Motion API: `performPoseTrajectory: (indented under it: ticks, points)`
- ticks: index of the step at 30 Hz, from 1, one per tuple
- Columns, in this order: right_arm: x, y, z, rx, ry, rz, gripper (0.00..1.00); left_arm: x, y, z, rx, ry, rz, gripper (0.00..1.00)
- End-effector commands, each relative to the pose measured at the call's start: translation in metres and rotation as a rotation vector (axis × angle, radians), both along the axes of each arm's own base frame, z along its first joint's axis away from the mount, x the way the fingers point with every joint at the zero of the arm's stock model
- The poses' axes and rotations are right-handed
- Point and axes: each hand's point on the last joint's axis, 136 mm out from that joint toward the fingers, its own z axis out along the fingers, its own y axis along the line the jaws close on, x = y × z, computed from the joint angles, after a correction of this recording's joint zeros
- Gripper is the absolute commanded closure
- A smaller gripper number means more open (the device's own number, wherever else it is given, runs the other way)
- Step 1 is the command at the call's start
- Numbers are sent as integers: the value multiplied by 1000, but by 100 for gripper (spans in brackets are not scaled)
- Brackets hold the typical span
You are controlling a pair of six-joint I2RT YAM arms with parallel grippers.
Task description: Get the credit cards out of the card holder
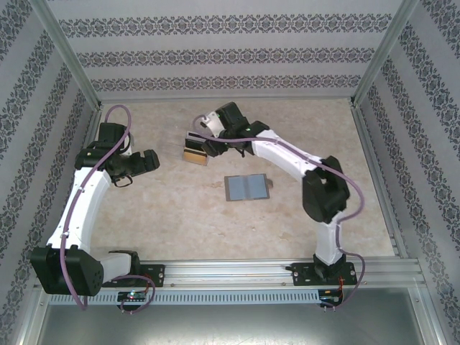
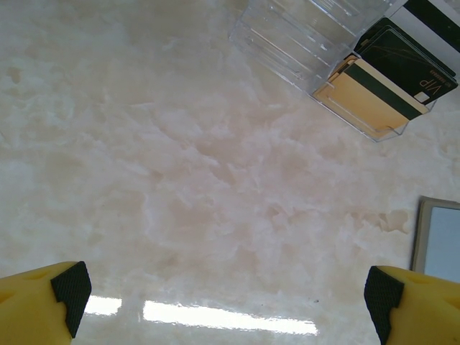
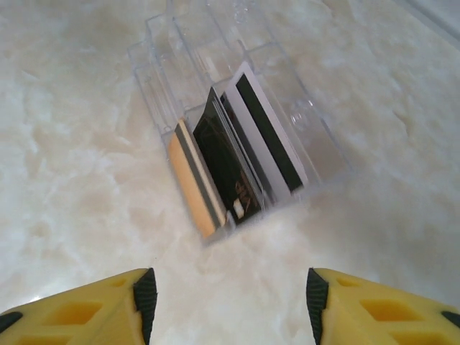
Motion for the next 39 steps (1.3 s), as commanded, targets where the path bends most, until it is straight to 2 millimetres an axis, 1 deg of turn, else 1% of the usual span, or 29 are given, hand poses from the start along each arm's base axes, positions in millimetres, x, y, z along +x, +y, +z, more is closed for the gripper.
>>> performPoseTrajectory:
  ticks: [1,2,4,6,8,12,15,19,22,24,25,29,31,35,37,39]
  points:
    - [-23,-27,-5,138,188,-215,40,-2,-5,-1,-40,-3,-22,0]
    - [-32,-35,-11,157,226,-249,40,0,-10,-2,-68,-4,-29,1]
    - [-42,-53,-22,160,269,-326,40,3,-23,-4,-140,-12,-62,0]
    - [-53,-75,-39,142,311,-412,40,5,-33,-7,-203,-2,-79,0]
    - [-61,-90,-55,135,362,-467,39,9,-39,-8,-243,-1,-76,1]
    - [-72,-111,-82,110,428,-518,42,19,-44,-16,-283,-4,-21,3]
    - [-73,-123,-95,95,455,-549,44,23,-49,-27,-306,19,15,6]
    - [-74,-135,-111,64,481,-564,46,26,-66,-36,-335,45,32,11]
    - [-75,-140,-120,43,510,-574,49,30,-86,-40,-343,50,30,15]
    - [-76,-141,-124,30,513,-570,50,33,-102,-44,-338,66,20,20]
    - [-76,-143,-126,25,512,-574,50,34,-109,-46,-332,75,15,21]
    - [-77,-150,-133,-5,511,-593,50,38,-148,-58,-285,121,-47,25]
    - [-77,-151,-136,-12,512,-599,50,39,-170,-65,-274,147,-92,26]
    - [-79,-154,-143,-30,527,-602,51,39,-214,-83,-277,197,-166,34]
    - [-80,-155,-145,-40,525,-597,51,38,-230,-93,-280,223,-181,41]
    - [-80,-158,-149,-49,525,-602,51,39,-247,-102,-299,244,-199,46]
